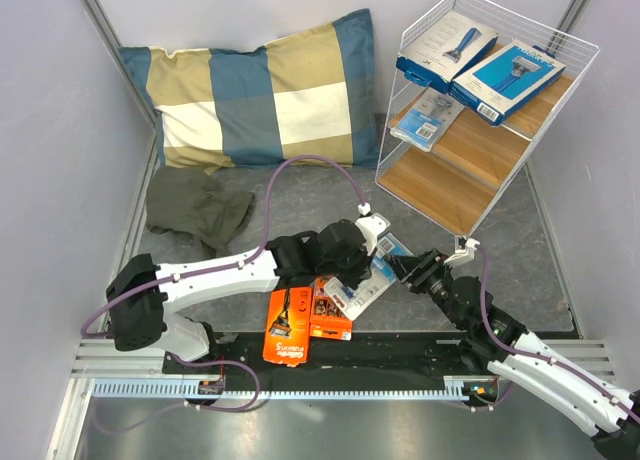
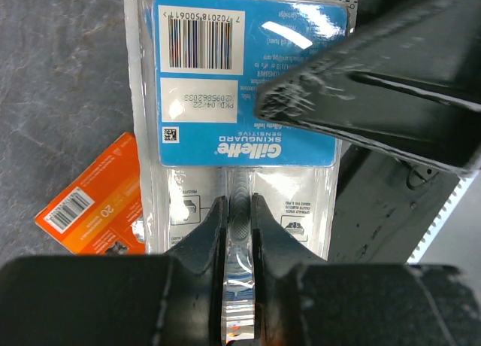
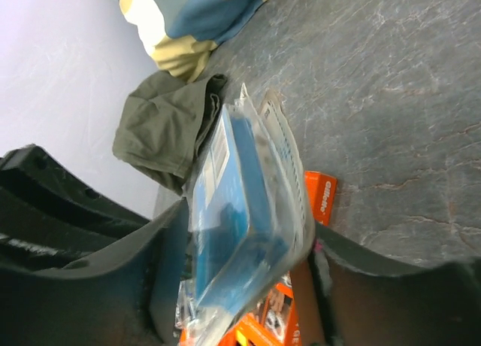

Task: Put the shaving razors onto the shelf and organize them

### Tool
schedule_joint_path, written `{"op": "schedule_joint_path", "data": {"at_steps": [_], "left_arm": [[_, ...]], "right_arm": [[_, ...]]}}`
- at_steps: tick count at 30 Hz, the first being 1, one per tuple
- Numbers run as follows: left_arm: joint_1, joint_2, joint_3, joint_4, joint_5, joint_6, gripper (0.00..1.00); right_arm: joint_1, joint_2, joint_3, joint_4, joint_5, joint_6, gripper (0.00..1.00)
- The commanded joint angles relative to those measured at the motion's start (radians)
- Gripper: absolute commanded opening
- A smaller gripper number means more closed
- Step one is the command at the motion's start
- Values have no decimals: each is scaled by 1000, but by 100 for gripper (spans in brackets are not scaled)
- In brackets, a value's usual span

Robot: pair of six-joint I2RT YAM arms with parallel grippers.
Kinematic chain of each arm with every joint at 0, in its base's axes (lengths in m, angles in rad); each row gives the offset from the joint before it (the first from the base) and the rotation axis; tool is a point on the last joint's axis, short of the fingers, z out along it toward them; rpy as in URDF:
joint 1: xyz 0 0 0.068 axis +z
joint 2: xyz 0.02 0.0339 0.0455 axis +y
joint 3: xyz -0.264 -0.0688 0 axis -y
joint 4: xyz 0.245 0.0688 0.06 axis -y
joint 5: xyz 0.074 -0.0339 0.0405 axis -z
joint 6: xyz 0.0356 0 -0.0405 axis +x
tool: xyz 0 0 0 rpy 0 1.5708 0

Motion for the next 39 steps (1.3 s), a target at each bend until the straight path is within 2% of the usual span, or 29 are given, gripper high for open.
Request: {"op": "schedule_joint_path", "data": {"at_steps": [1,2,6,8,10,12,16,18,23,29,31,32,33,39], "left_arm": [[-32,-41,40,26,8,69,6],[-33,-42,38,26,9,71,6],[-35,-48,25,28,3,71,10],[-35,-56,17,26,-17,71,25],[-35,-67,11,17,-57,63,50],[-35,-88,3,14,-89,59,68],[-35,-146,-14,12,-182,60,92],[-35,-182,-26,14,-239,59,100],[-12,-217,-54,25,-298,48,100],[108,-206,-78,40,-149,-18,100],[155,-209,-92,61,-57,-53,100],[213,-213,-115,77,-14,-67,100],[244,-217,-132,100,80,-96,100],[467,-282,-302,366,442,-231,100]], "right_arm": [[0,1,-15,81,-28,7,51],[0,-2,-15,83,-31,7,42],[0,-2,-13,87,-40,1,21],[0,-2,-15,91,-43,0,13],[0,-4,-11,91,-43,-2,8],[0,-7,-10,91,-40,-6,6],[0,-11,-11,92,-37,-11,4],[0,-13,-10,95,-31,-13,4],[0,-10,-8,106,-20,-16,4],[0,33,4,150,-17,-37,6],[0,51,18,166,-15,-45,7],[0,70,22,173,-15,-49,7],[0,81,27,189,-14,-59,8],[0,163,54,287,-11,-91,9]]}}
